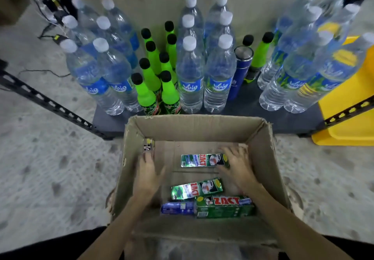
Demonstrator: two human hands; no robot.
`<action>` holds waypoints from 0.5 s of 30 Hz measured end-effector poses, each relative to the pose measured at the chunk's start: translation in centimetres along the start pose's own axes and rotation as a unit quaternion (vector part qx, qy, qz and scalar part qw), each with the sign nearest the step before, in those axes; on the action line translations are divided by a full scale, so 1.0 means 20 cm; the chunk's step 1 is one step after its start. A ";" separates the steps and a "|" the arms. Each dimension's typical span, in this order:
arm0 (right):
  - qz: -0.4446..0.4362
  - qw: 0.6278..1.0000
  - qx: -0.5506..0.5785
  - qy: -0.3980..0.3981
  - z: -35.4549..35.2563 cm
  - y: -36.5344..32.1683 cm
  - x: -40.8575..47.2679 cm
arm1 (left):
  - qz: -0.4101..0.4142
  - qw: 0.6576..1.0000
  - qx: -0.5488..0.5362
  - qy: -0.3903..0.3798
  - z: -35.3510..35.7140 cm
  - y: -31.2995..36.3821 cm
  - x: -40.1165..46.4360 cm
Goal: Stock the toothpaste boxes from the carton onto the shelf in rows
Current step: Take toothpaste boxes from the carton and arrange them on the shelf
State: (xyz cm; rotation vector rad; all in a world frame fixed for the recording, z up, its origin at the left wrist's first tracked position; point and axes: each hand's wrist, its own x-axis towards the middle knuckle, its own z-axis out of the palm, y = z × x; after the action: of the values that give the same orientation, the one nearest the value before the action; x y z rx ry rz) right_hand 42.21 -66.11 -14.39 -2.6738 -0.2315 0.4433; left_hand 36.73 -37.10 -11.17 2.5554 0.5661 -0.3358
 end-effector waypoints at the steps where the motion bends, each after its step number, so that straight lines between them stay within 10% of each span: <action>1: -0.004 1.000 -0.013 -0.014 0.02 0.00 0.02 | -0.007 1.000 0.025 0.002 0.03 -0.02 0.02; 15: -0.044 0.995 -0.082 -0.044 0.25 0.08 0.14 | 0.008 0.991 0.134 0.002 0.27 -0.13 0.10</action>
State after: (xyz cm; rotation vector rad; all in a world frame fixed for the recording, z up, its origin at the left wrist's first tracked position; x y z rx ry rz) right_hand 43.27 -64.99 -20.07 -2.7934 -0.4265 0.5360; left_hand 36.69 -37.07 -17.45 2.8172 0.5316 -0.4255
